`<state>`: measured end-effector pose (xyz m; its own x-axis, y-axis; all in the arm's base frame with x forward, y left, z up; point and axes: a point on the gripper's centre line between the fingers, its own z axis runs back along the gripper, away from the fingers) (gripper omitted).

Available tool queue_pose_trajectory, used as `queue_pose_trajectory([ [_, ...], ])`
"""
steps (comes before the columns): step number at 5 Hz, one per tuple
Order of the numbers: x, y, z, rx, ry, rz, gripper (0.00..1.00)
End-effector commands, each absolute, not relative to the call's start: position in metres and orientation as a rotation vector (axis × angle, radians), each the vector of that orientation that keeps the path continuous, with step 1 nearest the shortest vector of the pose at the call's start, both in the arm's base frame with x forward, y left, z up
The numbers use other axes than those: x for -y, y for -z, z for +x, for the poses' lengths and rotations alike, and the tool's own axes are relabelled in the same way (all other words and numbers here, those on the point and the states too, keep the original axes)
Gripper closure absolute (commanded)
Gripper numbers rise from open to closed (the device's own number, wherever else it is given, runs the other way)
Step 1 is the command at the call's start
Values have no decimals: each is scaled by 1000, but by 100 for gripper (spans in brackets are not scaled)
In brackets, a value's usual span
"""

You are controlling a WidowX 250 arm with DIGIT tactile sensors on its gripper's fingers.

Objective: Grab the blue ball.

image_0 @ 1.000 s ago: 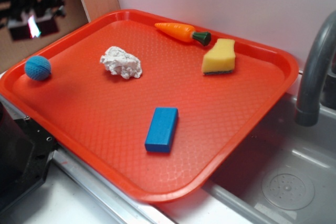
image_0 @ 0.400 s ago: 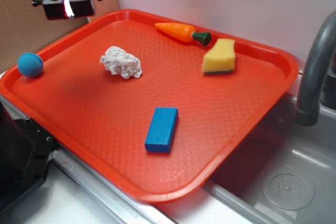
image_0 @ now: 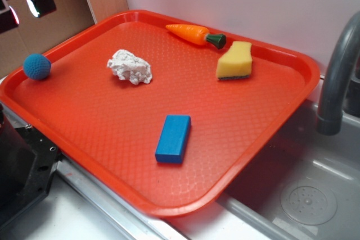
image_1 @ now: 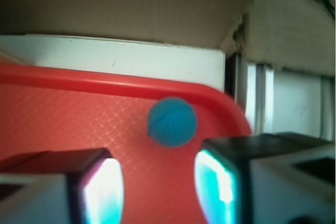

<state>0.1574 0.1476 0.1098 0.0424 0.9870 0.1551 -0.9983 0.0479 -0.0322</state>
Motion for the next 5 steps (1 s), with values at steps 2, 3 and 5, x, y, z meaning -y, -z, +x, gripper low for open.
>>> queue_pose_trajectory([
  [2, -170, -58, 111, 185, -1538, 118, 0],
  [3, -177, -34, 122, 165, -1454, 133, 0],
  [5, -172, -13, 143, 80, -1496, 180, 100],
])
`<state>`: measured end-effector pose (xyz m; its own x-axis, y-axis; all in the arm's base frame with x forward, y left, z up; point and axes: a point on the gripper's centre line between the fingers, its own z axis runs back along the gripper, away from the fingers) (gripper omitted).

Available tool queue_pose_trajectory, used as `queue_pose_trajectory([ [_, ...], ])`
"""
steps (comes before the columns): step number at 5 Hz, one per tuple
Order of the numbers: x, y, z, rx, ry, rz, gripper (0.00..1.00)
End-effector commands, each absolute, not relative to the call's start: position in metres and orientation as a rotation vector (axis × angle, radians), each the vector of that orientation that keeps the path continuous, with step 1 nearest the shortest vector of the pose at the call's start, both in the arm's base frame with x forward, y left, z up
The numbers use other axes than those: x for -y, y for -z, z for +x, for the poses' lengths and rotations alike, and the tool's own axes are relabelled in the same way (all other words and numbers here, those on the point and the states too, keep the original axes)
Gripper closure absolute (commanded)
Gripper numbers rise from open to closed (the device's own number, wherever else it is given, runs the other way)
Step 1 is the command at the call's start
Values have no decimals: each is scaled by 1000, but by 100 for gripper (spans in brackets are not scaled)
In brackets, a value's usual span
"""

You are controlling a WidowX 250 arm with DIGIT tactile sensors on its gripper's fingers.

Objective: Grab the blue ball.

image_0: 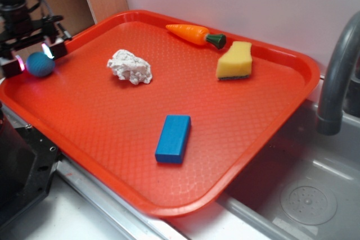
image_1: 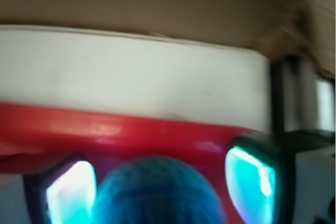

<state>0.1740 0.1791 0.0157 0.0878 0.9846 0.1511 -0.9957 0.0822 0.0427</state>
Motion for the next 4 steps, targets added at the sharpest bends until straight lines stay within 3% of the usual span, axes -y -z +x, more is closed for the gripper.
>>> queue_pose_trajectory([
  [1, -157, -19, 109, 72, -1477, 216, 100],
  [2, -139, -40, 82, 123, -1436, 220, 100],
  [3, -129, -84, 124, 201, -1270, 138, 100],
  [4, -108, -122, 136, 260, -1110, 132, 100],
])
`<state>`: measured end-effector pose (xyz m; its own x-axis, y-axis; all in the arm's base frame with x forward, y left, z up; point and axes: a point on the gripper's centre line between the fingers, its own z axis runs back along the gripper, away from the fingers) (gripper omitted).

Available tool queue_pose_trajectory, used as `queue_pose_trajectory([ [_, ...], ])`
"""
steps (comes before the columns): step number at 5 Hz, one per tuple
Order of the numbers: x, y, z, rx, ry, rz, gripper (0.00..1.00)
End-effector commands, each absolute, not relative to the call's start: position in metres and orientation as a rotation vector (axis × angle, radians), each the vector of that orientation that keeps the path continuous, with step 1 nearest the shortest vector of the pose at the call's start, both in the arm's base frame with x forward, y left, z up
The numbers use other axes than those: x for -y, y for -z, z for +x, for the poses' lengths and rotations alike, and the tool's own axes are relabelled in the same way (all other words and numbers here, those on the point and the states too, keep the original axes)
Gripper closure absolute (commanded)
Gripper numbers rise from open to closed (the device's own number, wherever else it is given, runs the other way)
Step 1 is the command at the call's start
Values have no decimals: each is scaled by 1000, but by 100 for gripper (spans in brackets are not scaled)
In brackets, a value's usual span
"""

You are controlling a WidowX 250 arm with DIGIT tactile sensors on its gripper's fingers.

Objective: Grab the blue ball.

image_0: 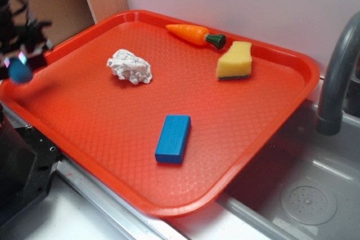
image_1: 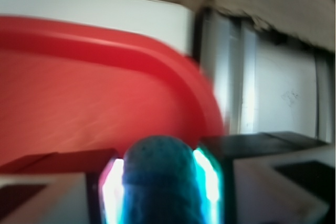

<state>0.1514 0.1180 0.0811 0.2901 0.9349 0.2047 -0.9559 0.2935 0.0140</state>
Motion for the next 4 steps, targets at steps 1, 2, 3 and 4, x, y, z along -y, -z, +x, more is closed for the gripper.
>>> queue_pose_trajectory([
  [1, -98, -132, 153, 225, -944, 123, 100],
  [2, -82, -138, 172, 183, -750, 99, 100],
  [3, -61, -138, 186, 158, -511, 52, 100],
  [4, -36, -143, 189, 168, -336, 55, 100],
])
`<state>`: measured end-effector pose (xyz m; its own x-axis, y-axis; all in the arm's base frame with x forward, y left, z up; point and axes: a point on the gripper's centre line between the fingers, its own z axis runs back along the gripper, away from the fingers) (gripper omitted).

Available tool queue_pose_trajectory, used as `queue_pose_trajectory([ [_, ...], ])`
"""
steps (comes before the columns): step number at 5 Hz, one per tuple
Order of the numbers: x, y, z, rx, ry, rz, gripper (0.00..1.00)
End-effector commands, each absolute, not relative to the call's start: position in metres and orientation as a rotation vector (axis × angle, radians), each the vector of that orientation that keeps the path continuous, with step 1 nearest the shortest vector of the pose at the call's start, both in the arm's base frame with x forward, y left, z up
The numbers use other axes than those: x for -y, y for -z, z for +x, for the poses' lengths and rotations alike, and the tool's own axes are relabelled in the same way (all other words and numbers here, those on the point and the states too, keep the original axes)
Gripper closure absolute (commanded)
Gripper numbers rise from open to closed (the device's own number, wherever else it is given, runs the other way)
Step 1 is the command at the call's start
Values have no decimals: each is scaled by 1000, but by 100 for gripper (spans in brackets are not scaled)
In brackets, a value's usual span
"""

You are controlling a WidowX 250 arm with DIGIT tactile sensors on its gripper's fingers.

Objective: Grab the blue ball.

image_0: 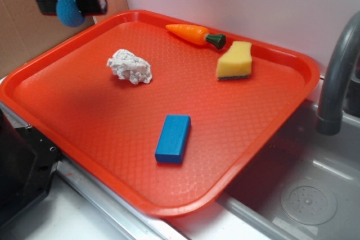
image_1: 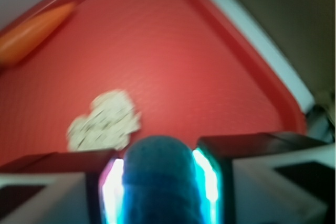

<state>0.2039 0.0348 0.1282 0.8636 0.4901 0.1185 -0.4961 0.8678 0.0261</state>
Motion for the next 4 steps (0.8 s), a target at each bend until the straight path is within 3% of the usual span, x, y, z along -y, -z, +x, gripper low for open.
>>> queue_pose_trajectory([
  [1, -27, -146, 188, 172, -279, 53, 100],
  [4, -39, -162, 174, 234, -335, 25, 100],
])
